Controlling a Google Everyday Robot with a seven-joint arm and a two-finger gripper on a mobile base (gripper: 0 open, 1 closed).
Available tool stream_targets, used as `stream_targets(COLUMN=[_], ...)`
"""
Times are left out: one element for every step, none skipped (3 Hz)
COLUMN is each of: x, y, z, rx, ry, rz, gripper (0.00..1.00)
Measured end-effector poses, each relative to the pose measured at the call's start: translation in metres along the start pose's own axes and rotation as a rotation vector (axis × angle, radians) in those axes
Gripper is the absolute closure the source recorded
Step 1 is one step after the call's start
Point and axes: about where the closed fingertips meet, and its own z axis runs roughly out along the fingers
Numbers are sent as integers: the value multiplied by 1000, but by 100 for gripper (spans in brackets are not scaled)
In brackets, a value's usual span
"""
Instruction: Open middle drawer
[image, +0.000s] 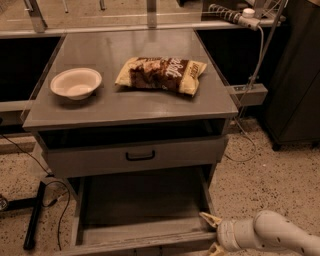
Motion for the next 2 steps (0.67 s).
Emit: stream_targets(x=[0,0], y=[0,0], z=[0,0], rx=[0,0], ry=[0,0], rz=[0,0], gripper=[0,0])
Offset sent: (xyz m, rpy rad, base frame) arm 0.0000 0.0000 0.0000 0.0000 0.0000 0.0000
